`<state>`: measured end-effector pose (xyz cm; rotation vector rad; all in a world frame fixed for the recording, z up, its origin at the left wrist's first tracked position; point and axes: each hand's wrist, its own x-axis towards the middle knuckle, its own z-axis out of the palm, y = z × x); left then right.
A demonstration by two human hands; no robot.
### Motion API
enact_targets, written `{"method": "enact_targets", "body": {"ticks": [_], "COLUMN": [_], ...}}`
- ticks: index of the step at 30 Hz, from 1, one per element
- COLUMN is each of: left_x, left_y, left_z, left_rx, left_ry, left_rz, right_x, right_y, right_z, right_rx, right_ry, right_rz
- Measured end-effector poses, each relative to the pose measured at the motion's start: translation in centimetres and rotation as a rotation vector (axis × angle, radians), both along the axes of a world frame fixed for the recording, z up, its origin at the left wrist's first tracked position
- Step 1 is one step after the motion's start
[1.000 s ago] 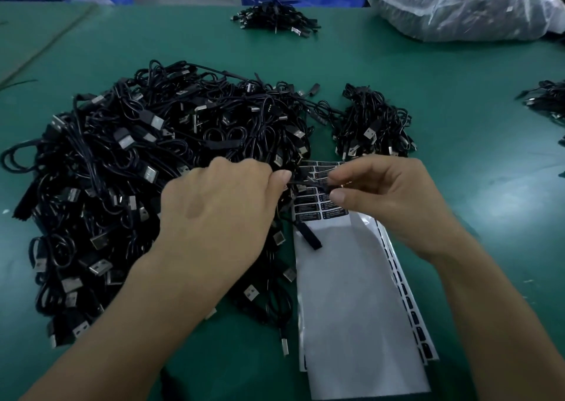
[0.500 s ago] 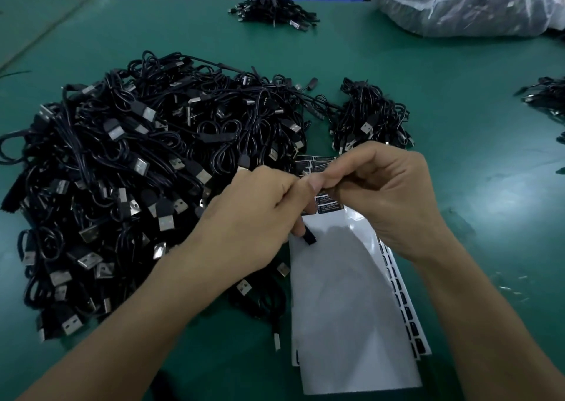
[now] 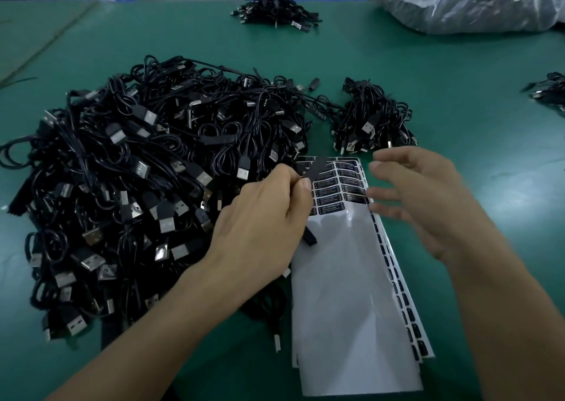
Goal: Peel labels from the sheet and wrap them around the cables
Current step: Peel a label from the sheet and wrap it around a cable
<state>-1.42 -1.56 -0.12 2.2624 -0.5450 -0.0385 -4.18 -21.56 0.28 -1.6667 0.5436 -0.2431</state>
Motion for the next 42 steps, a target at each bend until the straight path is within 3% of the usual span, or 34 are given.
{"method": "enact_targets", "body": {"ticks": [4, 10, 14, 18, 23, 42], "left_x": [0.0, 0.3, 0.5, 0.8, 0.7, 0.5], "left_y": [-0.4, -1.4, -1.8, -1.8, -1.8, -2.7], "left_z": [0.1, 0.1, -0.2, -0.8, -0.9, -1.3], "left_rx": [0.02, 0.083, 0.142, 0.259, 0.241, 0.126], "left_ry": [-0.05, -0.086, -0.095, -0.08, -0.089, -0.14], "left_rz": [-0.007, -0.029, -0.028, -0.016, 0.027, 0.104], "right_x": [-0.3, -0.3, -0.2, 0.2, 0.1, 0.2], "right_y": [-0.1, -0.4, -0.4, -0.4, -0.2, 1.3], "right_z": [0.8, 1.2, 1.0, 0.2, -0.5, -0.3], "right_rx": [0.212, 0.355, 0.496, 0.351, 0.058, 0.017], "right_ry": [0.084, 0.097, 0.106, 0.124, 0.242, 0.176], "right_rz": [0.018, -0.029, 0.07, 0.159, 0.268, 0.337]}}
